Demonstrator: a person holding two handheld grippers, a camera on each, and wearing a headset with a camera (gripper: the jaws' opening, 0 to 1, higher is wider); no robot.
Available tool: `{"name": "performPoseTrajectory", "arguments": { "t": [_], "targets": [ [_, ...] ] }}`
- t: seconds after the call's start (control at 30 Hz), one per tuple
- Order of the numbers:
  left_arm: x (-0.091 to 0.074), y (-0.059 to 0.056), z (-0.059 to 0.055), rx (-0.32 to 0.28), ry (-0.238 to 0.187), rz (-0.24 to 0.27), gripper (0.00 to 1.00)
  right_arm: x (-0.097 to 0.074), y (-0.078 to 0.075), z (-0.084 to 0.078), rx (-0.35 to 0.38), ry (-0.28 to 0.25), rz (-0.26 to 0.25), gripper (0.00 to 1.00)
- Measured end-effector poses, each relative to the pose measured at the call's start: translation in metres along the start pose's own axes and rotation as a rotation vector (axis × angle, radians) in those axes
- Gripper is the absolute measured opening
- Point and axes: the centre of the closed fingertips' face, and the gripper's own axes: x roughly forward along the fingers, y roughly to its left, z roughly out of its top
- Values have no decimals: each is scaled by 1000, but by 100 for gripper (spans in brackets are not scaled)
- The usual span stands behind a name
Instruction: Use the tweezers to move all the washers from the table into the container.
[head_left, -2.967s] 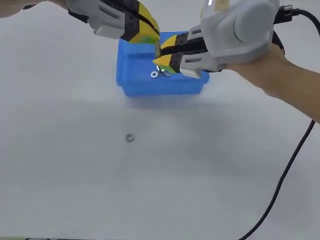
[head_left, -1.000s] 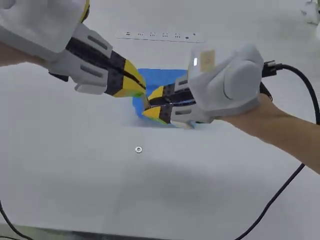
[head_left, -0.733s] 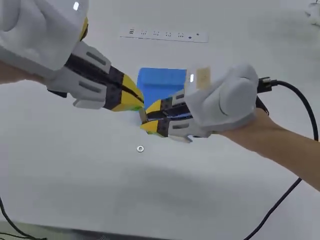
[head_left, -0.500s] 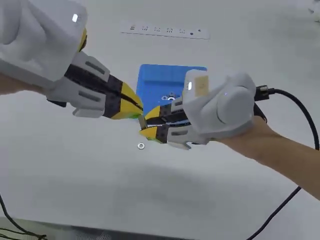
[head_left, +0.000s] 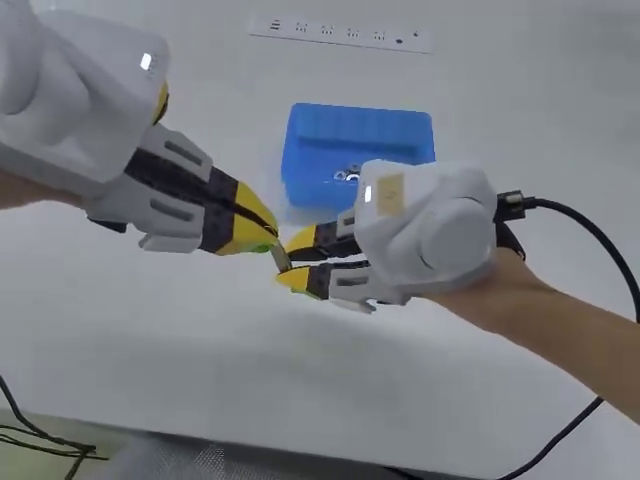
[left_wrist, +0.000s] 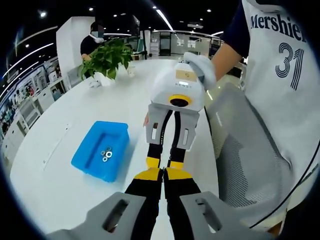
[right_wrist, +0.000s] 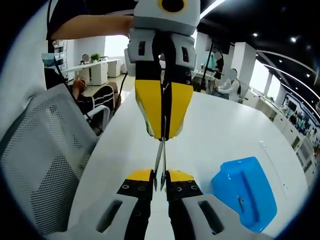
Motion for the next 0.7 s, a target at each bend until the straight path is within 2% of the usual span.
{"name": "performPoseTrajectory", "arguments": {
  "t": [0.27,0.7],
  "targets": [
    [2,9,-3,-2,1,-1,6,5,-10,-3,11,5,-14,11],
    [7,18,-10,-10,6,-18,6,12,-15,-10,33,18,-15,11]
  ]
}}
